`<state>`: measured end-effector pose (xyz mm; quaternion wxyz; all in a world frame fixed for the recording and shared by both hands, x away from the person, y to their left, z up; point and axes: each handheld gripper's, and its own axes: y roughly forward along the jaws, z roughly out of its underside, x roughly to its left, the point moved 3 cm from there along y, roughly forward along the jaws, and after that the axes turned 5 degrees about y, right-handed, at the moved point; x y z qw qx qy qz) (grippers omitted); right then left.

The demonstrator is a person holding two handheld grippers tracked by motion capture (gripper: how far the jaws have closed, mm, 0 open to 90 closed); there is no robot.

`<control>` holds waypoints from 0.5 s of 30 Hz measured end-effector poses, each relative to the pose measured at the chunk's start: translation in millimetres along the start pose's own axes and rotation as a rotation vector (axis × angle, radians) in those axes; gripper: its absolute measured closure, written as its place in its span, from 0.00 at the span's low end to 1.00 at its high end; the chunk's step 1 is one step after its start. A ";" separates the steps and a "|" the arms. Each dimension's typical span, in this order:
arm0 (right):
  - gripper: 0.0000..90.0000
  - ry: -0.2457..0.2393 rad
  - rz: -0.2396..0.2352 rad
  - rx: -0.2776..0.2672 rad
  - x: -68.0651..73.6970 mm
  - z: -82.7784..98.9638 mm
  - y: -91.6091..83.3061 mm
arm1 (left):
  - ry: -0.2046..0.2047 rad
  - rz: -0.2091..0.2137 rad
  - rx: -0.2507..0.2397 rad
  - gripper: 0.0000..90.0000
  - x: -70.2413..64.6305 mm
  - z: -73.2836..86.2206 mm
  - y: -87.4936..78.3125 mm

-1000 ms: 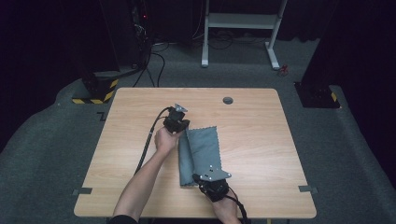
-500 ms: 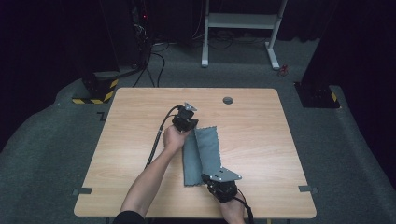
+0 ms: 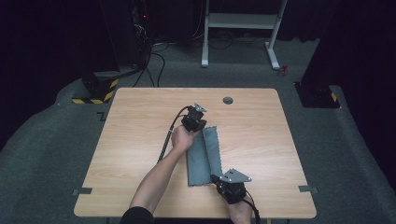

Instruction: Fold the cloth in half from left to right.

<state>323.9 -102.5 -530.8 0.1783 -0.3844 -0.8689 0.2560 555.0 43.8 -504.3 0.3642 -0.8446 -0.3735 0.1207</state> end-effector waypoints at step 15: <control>1.00 0.037 0.042 0.030 -14.7 10.8 -5.5 | 0.036 0.022 0.017 1.00 -17.5 -14.6 22.5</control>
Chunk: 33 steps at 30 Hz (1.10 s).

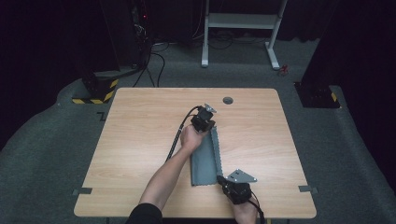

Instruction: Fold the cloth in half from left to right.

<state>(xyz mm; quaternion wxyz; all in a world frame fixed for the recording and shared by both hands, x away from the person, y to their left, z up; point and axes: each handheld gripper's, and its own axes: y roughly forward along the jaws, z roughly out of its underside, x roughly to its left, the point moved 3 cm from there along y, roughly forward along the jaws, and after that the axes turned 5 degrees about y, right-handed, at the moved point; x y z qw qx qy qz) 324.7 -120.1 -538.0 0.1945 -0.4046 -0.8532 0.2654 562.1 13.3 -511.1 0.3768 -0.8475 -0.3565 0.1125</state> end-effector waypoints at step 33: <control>0.88 0.040 0.051 0.039 -20.7 2.9 -10.1 | -0.051 -0.061 -0.079 0.63 2.7 4.0 -14.4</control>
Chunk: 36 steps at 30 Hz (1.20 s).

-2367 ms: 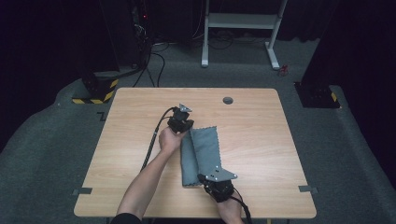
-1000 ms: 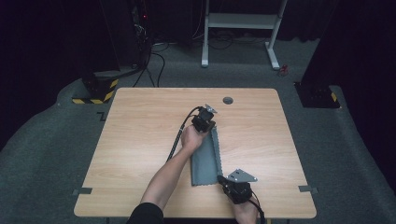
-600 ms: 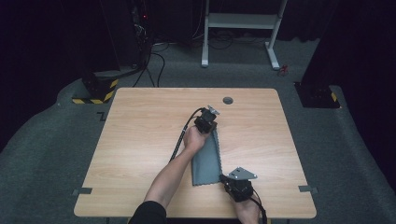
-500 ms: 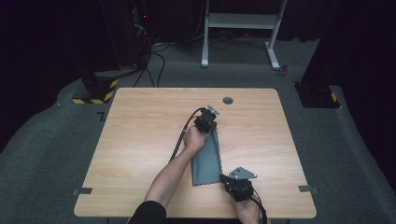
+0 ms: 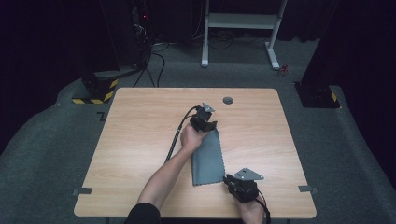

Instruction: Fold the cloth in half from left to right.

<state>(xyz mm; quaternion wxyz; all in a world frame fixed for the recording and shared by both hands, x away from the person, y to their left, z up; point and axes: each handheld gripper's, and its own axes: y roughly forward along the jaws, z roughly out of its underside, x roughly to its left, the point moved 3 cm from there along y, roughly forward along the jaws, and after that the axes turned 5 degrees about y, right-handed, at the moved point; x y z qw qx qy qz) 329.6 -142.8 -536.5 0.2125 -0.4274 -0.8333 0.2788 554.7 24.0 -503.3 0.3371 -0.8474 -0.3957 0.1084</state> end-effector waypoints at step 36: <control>0.77 -0.114 -0.040 0.059 -10.3 -18.3 22.4 | 0.009 0.076 0.045 0.51 -72.6 132.2 -118.3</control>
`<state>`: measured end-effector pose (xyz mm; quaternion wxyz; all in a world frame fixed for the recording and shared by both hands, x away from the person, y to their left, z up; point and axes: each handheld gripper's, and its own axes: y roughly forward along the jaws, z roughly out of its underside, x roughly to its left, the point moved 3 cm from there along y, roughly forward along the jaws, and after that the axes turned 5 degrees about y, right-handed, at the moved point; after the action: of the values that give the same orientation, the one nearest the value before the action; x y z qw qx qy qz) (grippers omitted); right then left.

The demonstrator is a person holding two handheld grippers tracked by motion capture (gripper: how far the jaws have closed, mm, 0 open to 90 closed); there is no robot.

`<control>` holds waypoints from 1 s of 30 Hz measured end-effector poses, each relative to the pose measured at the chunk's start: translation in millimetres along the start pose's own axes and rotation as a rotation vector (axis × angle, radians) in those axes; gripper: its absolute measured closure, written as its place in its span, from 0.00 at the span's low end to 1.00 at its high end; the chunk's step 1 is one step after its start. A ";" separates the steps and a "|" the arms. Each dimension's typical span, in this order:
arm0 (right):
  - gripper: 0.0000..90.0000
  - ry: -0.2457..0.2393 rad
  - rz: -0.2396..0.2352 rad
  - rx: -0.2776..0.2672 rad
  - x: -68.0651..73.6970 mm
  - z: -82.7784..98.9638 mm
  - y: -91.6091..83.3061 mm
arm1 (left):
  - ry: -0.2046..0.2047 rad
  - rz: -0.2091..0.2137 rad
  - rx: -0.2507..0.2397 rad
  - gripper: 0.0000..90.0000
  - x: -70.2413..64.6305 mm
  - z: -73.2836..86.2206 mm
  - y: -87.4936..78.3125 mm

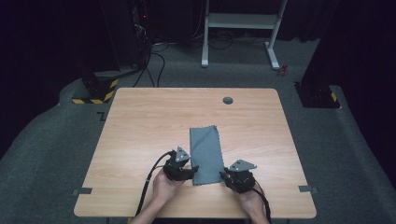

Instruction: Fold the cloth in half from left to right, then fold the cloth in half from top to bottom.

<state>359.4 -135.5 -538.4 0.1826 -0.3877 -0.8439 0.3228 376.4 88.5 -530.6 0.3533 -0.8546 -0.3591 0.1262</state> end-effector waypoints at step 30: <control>0.99 0.007 -0.001 0.011 8.5 11.5 -7.9 | -0.036 0.023 -0.046 0.97 -36.0 32.4 -18.7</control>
<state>343.4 -137.5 -540.8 0.1877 -0.3874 -0.8417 0.3260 325.8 89.0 -542.3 0.3255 -0.8642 -0.3585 0.1371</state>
